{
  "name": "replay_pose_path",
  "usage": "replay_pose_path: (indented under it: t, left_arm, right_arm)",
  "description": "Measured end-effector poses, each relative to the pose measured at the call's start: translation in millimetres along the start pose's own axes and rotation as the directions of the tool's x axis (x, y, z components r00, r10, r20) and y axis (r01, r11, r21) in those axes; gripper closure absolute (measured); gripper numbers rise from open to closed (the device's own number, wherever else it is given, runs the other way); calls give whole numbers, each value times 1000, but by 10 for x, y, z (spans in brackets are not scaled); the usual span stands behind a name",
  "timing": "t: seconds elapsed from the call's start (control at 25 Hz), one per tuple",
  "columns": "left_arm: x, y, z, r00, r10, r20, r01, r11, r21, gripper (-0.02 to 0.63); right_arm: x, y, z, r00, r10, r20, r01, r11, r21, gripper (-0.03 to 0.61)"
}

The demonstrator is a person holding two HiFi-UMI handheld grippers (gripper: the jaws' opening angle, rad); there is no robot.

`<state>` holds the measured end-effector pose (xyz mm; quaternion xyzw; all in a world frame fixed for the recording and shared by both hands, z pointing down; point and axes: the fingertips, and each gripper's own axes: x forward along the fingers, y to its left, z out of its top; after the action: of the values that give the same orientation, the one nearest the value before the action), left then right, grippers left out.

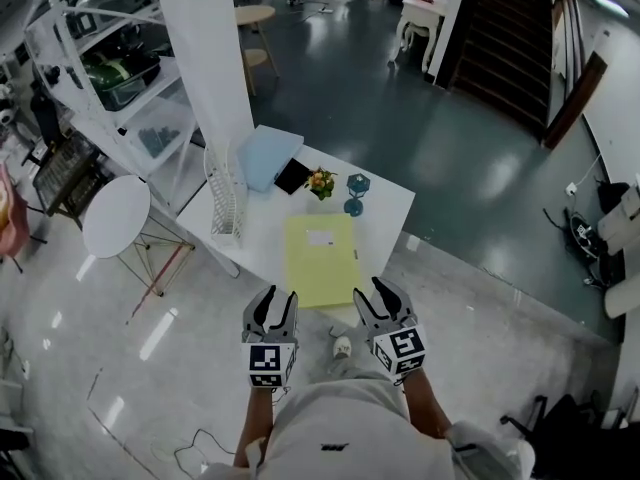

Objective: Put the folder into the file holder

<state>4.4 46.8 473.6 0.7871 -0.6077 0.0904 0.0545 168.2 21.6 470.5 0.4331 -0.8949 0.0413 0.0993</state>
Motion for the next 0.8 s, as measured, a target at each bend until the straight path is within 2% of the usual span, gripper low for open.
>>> replay_pose_path:
  t: [0.48,0.8]
  left_arm:
    - [1038,24,230,998,57,-21,-57,998,-3,442]
    - [1537,59,281,995,90,-42,-90,996,-3,442]
  right_arm:
    - [766,-799,117,995,94,-15,-94,996,8,399]
    - [1136,-1201,55,991,125,-36,-124,992,27,399]
